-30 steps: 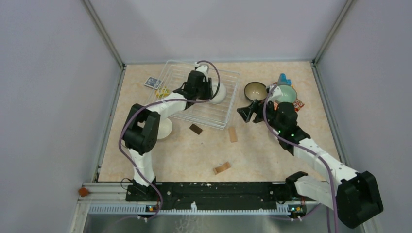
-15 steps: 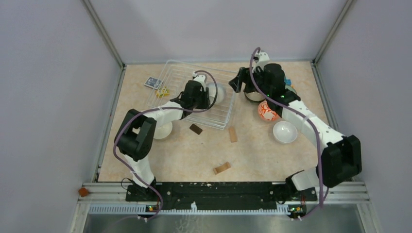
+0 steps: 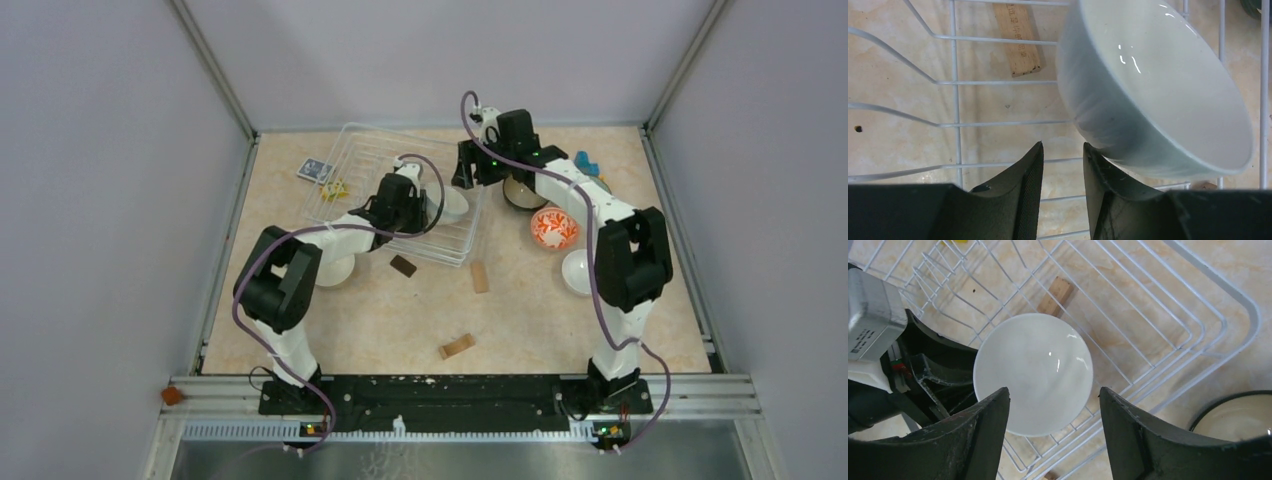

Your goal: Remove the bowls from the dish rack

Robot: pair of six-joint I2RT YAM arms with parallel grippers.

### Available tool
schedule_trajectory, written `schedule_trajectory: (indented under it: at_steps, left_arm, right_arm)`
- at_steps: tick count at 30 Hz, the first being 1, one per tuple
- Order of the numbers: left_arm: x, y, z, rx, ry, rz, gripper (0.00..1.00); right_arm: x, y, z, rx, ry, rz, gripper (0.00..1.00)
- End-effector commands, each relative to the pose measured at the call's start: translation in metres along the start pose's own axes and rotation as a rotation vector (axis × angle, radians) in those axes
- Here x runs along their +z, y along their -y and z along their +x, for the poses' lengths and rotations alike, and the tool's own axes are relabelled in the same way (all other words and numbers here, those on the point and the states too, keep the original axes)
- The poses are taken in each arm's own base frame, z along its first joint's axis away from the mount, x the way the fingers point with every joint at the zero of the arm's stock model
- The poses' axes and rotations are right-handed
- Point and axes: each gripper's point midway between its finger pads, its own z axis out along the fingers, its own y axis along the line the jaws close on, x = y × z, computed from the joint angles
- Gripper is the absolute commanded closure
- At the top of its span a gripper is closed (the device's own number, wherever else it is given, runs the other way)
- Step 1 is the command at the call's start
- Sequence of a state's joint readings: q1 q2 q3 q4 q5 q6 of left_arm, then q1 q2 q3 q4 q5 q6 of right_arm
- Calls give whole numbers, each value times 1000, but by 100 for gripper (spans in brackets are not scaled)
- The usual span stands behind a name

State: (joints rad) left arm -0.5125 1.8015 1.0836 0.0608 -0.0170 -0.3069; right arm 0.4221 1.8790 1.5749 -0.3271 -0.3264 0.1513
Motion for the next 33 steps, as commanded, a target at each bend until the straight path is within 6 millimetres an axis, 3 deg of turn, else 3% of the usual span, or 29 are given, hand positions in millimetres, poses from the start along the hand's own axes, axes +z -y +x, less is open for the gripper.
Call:
schedule_trajectory:
  at_steps: [1,12,16,20,27,31,33]
  left_arm:
    - [-17,8,-32,7,104,25,60]
    - [-48,12,-47,-41,178,41,59]
    - [-56,16,-47,-61,205,70,59]
    - [-57,17,-44,-76,189,75,59]
    - [-69,15,-49,-82,219,66,59]
    - [-81,14,-57,-77,247,60,58]
    - [-89,12,-62,-78,264,47,58]
  right_arm:
    - [1,-9,-8,-42,-44,-50,36]
    - [21,-36,32,-109,-148,-17,40]
    - [17,-37,31,-105,-120,-8,41]
    - [-2,-39,12,-108,-28,24,41]
    - [-71,-44,-41,-134,291,104,41]
    - [-106,-44,-52,-132,443,135,41]
    - [-117,-44,-46,-119,479,137,41]
